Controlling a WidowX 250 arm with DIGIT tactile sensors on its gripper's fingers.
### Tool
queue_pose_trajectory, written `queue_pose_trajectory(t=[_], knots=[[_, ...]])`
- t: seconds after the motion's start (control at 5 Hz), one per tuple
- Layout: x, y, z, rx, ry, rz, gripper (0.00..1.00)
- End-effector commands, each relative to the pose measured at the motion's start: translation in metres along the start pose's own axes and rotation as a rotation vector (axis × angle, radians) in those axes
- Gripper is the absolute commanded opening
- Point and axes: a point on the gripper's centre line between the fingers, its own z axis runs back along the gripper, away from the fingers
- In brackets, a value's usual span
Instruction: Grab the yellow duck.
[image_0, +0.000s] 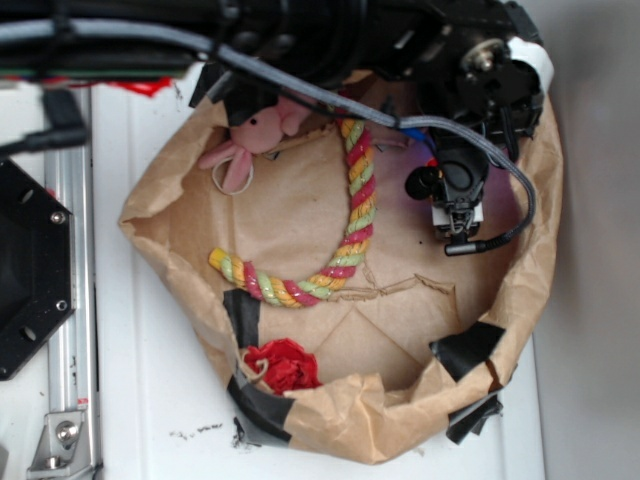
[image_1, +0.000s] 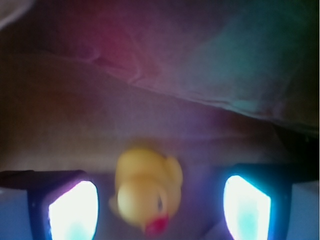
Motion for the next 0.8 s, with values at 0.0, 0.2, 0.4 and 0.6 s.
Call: queue_pose_trajectory(t=[0.0, 0.2, 0.4, 0.6], knots=[[0.004, -0.006, 0.005, 0.065, -0.046, -0.067, 0.00], [0.000, -0.007, 0.012, 0.073, -0.058, -0.073, 0.00], [-0.004, -0.010, 0.014, 0.079, -0.056, -0.077, 0.00], [-0.009, -0.015, 0.016, 0.079, -0.055, -0.083, 0.00]])
